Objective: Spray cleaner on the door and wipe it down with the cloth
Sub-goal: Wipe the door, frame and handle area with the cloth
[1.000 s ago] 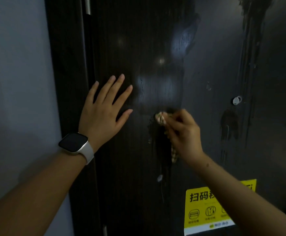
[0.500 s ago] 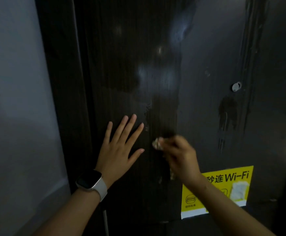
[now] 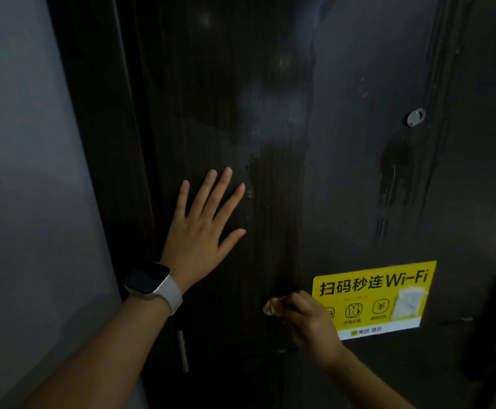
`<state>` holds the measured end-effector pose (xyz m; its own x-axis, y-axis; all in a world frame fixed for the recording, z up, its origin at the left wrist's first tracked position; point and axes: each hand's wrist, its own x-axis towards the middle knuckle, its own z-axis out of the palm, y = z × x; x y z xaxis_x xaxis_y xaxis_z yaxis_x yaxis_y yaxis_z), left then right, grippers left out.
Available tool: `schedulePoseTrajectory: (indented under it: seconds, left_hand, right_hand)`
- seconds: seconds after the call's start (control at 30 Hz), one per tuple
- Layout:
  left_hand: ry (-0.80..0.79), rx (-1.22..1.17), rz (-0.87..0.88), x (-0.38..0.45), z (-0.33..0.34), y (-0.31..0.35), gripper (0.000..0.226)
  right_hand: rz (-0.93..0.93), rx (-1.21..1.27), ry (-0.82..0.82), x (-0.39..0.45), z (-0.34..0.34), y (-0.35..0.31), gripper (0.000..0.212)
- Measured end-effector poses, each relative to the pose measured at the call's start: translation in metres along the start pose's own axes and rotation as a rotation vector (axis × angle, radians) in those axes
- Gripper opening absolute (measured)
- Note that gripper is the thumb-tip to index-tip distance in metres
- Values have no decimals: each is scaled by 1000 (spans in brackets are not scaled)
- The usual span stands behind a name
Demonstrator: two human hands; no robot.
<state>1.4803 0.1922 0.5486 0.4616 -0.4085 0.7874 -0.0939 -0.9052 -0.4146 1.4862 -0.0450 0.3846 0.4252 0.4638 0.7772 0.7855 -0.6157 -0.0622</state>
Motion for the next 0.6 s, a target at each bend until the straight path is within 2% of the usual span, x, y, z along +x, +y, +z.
schedulePoseTrajectory:
  seconds: [0.07, 0.23, 0.3, 0.37, 0.43, 0.53, 0.6]
  left_hand:
    - [4, 2, -1, 0, 0, 0, 76]
    - [20, -2, 2, -1, -1, 0, 75]
    - [21, -2, 4, 0, 0, 0, 74]
    - [20, 0, 3, 0, 1, 0, 74]
    - [10, 7, 0, 0, 0, -1, 75]
    - [-25, 6, -7, 1, -1, -1, 76]
    - [-57, -26, -11, 2, -5, -1, 76]
  right_hand:
    - [11, 7, 57, 26, -17, -4, 27]
    - [180, 102, 482, 119, -66, -16, 22]
    - [175, 131, 517, 119, -61, -15, 22]
    - [104, 112, 402, 88, -40, -12, 26]
    - [24, 65, 219, 43, -15, -8, 32]
    - [-46, -16, -3, -7, 8, -4, 28]
    - [-62, -30, -84, -16, 9, -3, 28]
